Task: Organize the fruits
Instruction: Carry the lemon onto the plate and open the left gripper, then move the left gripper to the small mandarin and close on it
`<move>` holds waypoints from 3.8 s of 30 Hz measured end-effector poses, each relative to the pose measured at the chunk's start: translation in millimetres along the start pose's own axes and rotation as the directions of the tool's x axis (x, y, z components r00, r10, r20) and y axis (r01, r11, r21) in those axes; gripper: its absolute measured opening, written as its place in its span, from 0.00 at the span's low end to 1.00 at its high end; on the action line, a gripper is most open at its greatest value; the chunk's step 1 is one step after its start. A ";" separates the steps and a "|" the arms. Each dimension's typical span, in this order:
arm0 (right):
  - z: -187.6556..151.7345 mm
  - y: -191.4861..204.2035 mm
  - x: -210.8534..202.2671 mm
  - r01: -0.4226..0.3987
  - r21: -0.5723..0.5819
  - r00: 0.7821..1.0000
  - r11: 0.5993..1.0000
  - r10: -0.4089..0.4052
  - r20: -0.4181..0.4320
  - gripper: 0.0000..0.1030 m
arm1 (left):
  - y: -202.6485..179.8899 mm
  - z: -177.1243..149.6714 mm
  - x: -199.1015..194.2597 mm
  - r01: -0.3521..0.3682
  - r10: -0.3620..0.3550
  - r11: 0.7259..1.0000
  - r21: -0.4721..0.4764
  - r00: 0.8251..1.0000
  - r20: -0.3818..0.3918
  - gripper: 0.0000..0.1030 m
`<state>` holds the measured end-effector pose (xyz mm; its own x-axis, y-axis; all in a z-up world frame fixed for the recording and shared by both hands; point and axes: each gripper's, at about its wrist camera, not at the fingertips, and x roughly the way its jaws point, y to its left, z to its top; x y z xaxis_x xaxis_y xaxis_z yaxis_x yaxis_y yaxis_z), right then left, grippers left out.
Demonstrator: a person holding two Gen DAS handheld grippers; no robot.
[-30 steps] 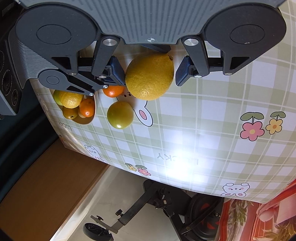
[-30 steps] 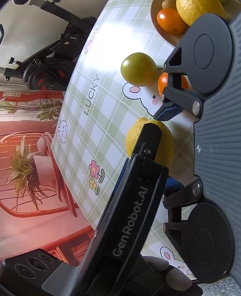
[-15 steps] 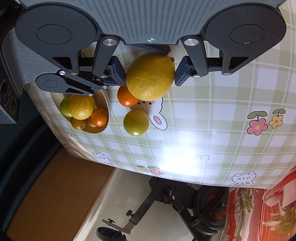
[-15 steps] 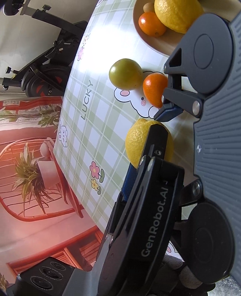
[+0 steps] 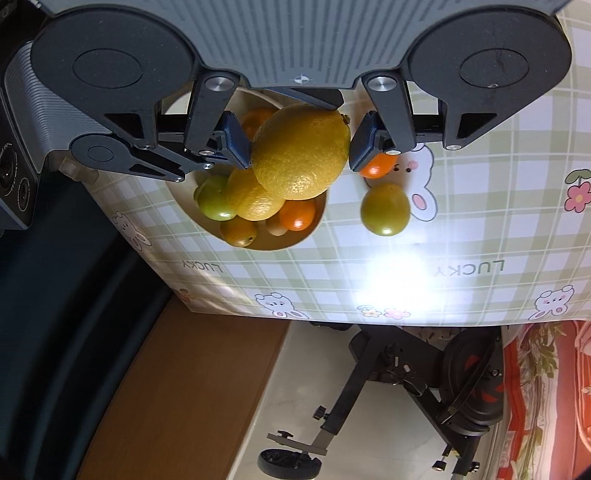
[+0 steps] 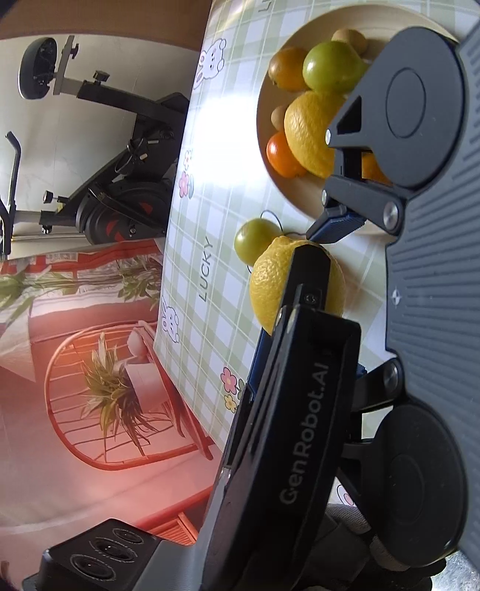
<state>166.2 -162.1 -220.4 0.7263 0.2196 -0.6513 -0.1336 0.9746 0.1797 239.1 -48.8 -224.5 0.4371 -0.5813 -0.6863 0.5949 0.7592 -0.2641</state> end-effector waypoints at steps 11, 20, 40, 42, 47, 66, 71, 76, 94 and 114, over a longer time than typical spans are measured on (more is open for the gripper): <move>-23.8 -51.5 -50.1 0.093 0.128 0.994 0.987 -0.099 0.043 0.63 | -65.8 0.8 32.5 0.061 -0.057 0.994 0.095 0.998 -0.042 0.60; -37.0 -85.7 -67.3 0.141 0.195 0.987 0.971 -0.153 0.045 0.63 | -87.2 2.9 62.0 0.072 -0.063 0.991 0.114 0.995 -0.083 0.60; -44.1 -106.3 -35.6 0.124 0.257 0.992 0.958 -0.115 -0.051 0.64 | -81.2 6.2 68.5 0.048 -0.039 0.994 0.093 0.995 -0.093 0.59; -41.7 -104.5 -32.8 0.125 0.245 0.992 0.961 -0.115 -0.054 0.64 | -79.2 7.1 65.4 0.048 -0.041 0.995 0.082 0.996 -0.084 0.59; -37.3 -103.5 -27.7 0.130 0.226 0.991 0.966 -0.119 -0.060 0.64 | -72.7 6.7 51.3 0.048 -0.046 0.998 0.036 0.998 -0.041 0.59; -42.6 -88.7 -52.0 0.143 0.179 0.990 0.973 -0.139 -0.033 0.70 | -1.8 -11.6 -8.0 -0.043 0.060 0.981 -0.190 0.994 0.087 0.59; -39.1 -84.0 -59.6 0.150 0.176 0.989 0.973 -0.150 -0.011 0.70 | 15.7 -9.9 -20.6 -0.070 0.093 0.974 -0.214 0.990 0.102 0.59; -25.7 -79.3 -70.6 0.145 0.167 0.987 0.975 -0.153 0.040 0.70 | 28.2 1.8 -37.6 -0.096 0.121 0.977 -0.188 0.984 0.130 0.59; 16.6 -3.2 1.2 -0.039 -0.066 0.999 0.997 0.041 0.022 0.66 | 71.1 21.7 -43.8 -0.116 0.130 0.986 -0.118 0.985 0.115 0.59; 9.7 12.3 74.2 -0.014 -0.109 0.993 0.994 0.001 -0.120 0.57 | 97.6 -17.1 -4.9 -0.006 0.016 0.968 -0.251 0.999 0.038 0.52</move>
<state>225.0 -134.2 -259.4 0.6403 0.2238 -0.7348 -0.2160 0.9705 0.1074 283.5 33.2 -258.5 0.4718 -0.5798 -0.6643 0.4042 0.8118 -0.4214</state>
